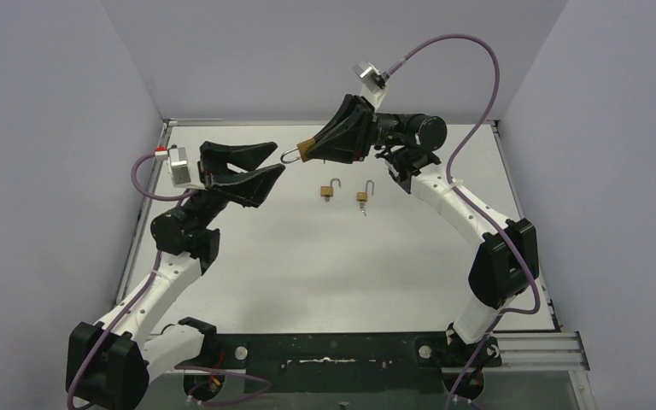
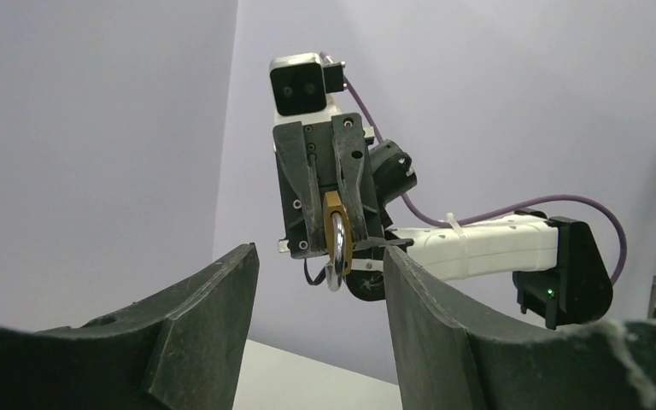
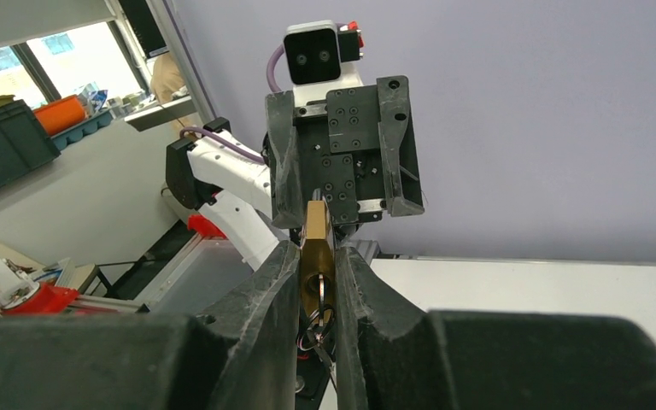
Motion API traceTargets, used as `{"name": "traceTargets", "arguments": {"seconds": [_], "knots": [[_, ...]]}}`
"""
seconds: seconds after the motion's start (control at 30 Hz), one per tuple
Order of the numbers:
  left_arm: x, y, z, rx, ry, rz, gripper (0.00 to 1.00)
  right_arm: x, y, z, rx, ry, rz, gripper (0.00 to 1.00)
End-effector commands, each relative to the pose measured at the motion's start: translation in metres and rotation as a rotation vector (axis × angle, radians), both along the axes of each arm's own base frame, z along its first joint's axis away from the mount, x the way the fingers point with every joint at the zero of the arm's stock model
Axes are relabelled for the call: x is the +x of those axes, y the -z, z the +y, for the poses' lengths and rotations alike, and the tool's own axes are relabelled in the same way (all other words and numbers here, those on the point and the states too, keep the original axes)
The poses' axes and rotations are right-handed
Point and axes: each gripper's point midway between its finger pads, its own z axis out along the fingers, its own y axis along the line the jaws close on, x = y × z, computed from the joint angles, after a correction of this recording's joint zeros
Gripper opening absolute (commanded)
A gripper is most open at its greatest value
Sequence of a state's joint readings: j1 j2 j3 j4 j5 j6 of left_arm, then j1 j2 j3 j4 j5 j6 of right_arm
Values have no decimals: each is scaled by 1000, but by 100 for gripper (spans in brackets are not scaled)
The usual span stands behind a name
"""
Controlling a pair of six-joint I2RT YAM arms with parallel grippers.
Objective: Lock with the key
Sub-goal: Lock the lock.
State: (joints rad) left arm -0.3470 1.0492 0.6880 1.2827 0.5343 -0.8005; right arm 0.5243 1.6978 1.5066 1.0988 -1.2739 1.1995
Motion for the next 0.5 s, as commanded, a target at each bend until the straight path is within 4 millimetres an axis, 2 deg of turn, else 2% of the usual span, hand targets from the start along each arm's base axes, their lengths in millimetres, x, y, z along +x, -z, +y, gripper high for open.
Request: {"name": "traceTargets", "arguments": {"seconds": [0.0,0.2,0.47], "knots": [[-7,-10,-5,13,85,-2,51,-11,-28,-8,58,3,-81,0],[-9,-11,-11,40,124,-9,41,-10,-27,-7,52,2,-81,0],[-10,-13,-10,22,133,-22,38,-10,-24,-7,41,-7,-77,0]]}}
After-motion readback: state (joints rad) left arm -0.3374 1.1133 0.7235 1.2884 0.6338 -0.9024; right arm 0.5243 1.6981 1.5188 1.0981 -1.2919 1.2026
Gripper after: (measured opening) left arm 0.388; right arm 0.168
